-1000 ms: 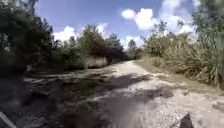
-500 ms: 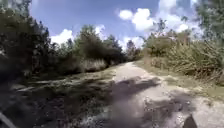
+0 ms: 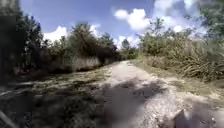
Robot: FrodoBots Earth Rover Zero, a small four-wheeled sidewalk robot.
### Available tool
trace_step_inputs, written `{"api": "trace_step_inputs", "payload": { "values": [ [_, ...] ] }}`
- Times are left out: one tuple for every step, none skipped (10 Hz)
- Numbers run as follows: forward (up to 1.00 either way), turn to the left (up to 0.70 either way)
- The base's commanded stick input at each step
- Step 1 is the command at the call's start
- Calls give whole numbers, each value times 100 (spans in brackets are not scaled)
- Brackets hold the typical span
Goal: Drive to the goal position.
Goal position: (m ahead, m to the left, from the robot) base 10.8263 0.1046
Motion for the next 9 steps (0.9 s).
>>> {"api": "trace_step_inputs", "payload": {
  "values": [
    [85,0],
    [85,0],
    [85,0],
    [85,0],
    [85,0],
    [85,0],
    [85,0],
    [85,0],
    [85,0]
  ]
}}
